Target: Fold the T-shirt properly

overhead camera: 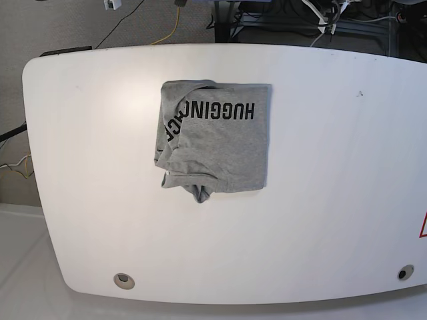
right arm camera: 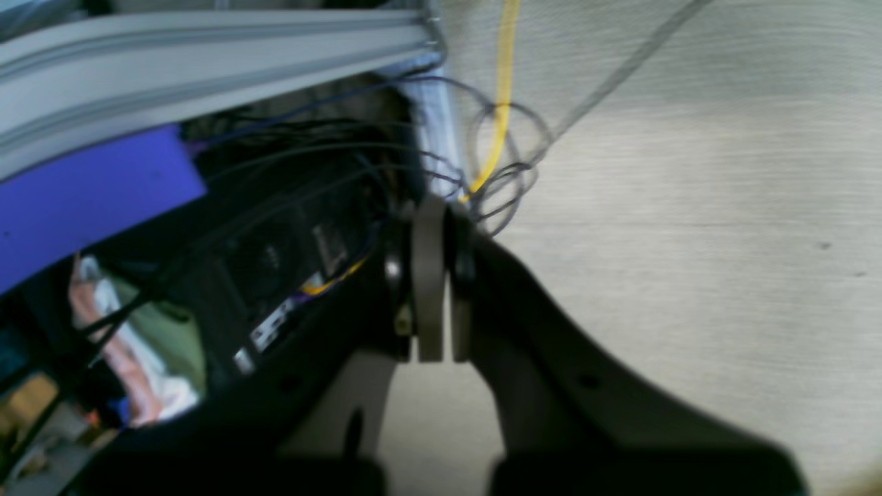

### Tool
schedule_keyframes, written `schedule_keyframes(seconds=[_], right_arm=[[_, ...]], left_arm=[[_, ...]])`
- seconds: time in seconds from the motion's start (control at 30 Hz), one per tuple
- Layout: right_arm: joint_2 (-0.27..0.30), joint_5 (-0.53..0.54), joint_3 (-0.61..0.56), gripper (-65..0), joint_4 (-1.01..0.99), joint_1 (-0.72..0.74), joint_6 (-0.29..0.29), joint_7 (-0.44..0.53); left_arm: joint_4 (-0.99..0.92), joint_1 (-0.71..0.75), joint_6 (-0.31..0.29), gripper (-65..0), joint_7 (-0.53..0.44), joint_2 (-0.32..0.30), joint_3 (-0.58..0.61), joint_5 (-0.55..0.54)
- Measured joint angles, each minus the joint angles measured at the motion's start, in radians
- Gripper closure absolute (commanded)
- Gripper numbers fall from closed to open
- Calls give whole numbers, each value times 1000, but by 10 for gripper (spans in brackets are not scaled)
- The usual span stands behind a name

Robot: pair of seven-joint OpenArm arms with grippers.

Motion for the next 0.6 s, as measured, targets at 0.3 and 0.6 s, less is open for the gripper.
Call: schedule_keyframes(seconds=[0.3, 0.6], right_arm=[[-5, 8, -96, 0, -217, 182, -7, 57], [-49, 8, -188, 0, -295, 269, -152, 61]], left_arm=[[-427, -205, 82, -4, -268, -29, 113, 0], [-698, -353, 209, -4, -504, -26, 294, -7]])
